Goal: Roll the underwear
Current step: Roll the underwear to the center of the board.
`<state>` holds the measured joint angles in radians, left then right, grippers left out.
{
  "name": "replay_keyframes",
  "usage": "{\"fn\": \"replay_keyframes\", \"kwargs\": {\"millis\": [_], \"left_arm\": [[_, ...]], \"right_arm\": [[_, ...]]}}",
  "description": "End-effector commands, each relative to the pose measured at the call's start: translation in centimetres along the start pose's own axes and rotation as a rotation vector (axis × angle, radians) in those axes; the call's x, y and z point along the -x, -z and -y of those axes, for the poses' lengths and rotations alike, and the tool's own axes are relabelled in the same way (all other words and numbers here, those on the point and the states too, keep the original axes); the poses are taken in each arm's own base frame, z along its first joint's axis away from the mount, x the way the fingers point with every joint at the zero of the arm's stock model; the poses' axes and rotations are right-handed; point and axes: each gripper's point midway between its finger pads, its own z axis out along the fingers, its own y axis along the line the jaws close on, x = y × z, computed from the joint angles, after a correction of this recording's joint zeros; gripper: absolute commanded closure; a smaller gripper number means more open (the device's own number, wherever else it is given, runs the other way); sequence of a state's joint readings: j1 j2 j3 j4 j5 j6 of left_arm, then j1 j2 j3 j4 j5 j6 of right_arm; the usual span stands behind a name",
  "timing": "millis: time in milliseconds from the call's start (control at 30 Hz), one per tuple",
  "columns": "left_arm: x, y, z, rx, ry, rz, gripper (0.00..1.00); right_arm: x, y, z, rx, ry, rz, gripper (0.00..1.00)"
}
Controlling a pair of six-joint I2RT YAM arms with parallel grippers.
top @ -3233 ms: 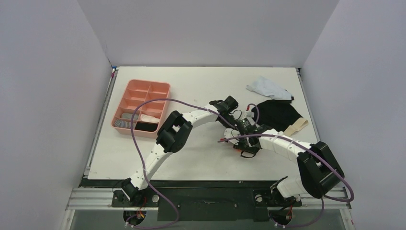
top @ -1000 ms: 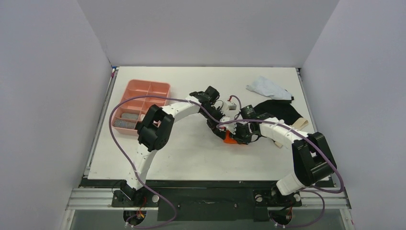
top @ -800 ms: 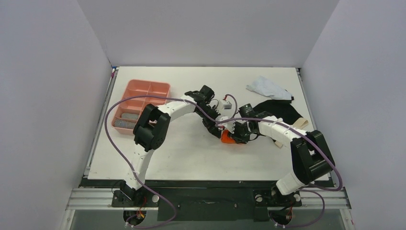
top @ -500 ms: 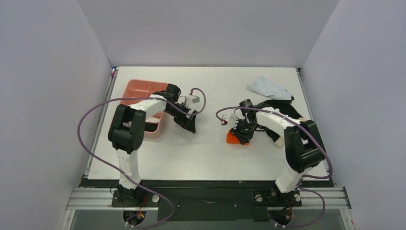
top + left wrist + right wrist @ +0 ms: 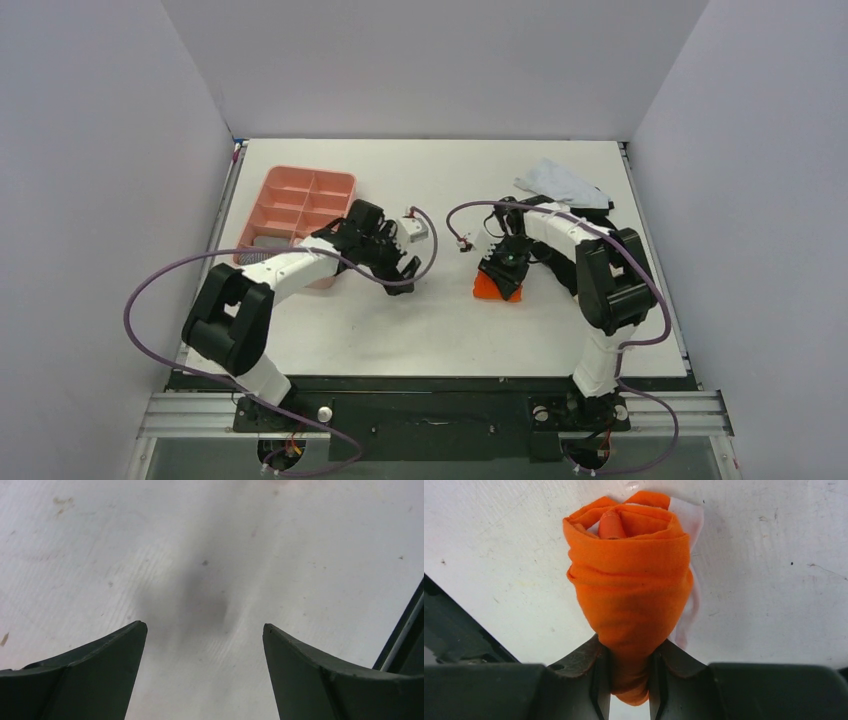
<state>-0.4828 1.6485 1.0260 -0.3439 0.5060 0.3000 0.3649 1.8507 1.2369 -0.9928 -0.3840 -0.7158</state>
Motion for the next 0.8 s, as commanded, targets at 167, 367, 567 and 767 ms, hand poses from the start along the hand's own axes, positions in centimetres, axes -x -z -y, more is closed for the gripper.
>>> {"fn": "replay_keyframes", "kwargs": {"millis": [167,367,567,767], "left_arm": [[5.3,-2.5,7.3,0.045,-0.478,0.132,0.13],[6.3,-5.4,11.1,0.049,-0.614,0.144,0.09],[7.6,-7.9,14.5,0.053,-0.720,0.184,0.06],[8.1,-9.5,16.2,0.038,-0.733,0.186,0.06]], "right_arm": [[-4.1,-2.2,-2.6,0.277,-0.092,-0.225,1.00],[-3.4,-2.9,-2.9,0.340,-0.105,-0.207,1.00],[-3.2,-3.7,-2.5,0.337,-0.133,-0.197,1.00],[-3.0,-4.4,-2.1,0.321,-0.172,-0.185,1.00]]}}
